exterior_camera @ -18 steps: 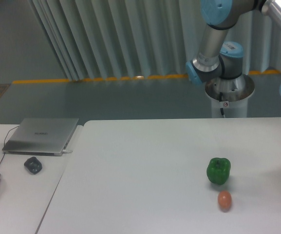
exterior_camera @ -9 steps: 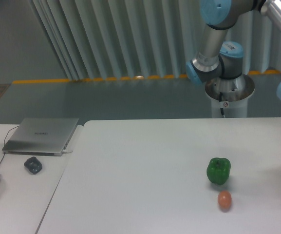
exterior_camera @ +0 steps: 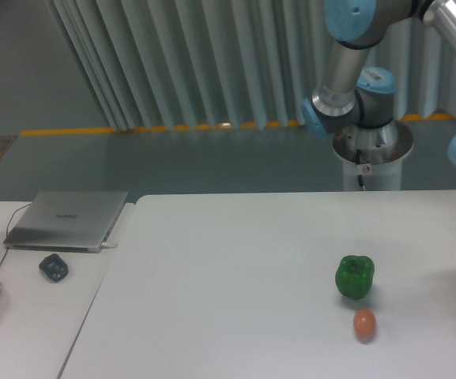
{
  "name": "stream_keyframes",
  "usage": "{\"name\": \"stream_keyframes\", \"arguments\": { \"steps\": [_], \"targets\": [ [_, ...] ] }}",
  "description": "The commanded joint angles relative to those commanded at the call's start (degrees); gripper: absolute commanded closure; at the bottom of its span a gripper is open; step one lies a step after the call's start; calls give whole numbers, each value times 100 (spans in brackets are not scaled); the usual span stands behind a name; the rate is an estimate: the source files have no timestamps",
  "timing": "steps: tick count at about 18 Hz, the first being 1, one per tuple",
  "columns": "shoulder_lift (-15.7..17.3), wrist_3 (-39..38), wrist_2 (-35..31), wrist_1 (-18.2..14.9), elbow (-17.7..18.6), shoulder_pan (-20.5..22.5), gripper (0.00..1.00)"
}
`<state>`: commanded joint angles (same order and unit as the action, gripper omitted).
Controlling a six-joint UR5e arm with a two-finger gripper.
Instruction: Place the red pepper on the table
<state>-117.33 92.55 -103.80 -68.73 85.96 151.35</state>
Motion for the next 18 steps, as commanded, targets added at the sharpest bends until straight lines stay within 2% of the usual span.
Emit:
{"name": "stream_keyframes", "arguments": {
  "steps": [1, 2, 4, 6, 16, 18],
  "targets": [
    [-9, 0, 0, -44, -9, 0, 19],
    [-9, 0, -17, -96, -26, 0, 31],
    [-18, 9, -79, -149, -53, 0, 36],
    [-9, 9, -97, -211, -70, 0, 56],
    [61, 9, -44, -623, -316, 0, 57],
    [97, 9, -26, -895, -465, -9, 57]
  ]
}}
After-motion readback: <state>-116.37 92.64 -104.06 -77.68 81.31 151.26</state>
